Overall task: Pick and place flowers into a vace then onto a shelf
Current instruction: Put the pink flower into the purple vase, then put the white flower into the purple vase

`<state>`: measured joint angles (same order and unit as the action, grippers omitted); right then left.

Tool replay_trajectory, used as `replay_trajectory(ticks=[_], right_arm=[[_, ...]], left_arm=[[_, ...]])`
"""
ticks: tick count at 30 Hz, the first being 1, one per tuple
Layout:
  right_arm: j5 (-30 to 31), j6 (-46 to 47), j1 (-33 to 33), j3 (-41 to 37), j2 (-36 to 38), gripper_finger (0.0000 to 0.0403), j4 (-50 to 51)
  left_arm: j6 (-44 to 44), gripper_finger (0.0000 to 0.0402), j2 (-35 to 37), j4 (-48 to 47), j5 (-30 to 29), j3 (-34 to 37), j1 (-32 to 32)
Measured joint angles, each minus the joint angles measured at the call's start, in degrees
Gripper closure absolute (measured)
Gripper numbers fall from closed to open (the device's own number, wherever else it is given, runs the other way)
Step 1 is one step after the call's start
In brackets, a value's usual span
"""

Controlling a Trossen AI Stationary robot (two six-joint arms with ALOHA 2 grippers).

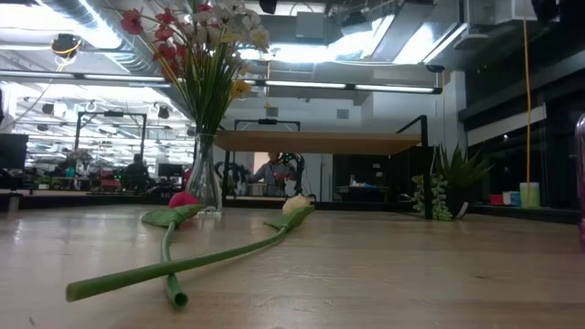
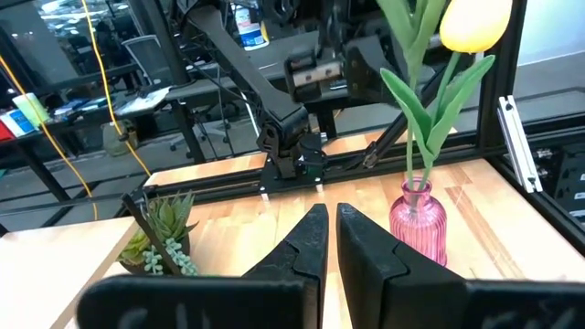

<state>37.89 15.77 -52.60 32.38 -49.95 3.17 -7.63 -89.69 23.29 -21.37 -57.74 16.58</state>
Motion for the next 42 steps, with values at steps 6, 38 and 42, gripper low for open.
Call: replay_trajectory(ticks=[6,38,42], right_arm=[[0.0,0.2,0.0,-4.4,0.0,0.0399,-6.1],[-6.5,2.0,0.0,-4.3,6.3,0.0257,5.6],[-6.1,0.8,0.0,-3.9,9.1,0.0257,8.9]], left_arm=[[0.0,0.0382,0.0,0.0,0.0,0.0,0.0],[0.0,0.0382,0.0,-5.1,0.0,0.0,4.9],[0.0,0.0382,0.0,-5.3,-0.2,0.0,4.9]])
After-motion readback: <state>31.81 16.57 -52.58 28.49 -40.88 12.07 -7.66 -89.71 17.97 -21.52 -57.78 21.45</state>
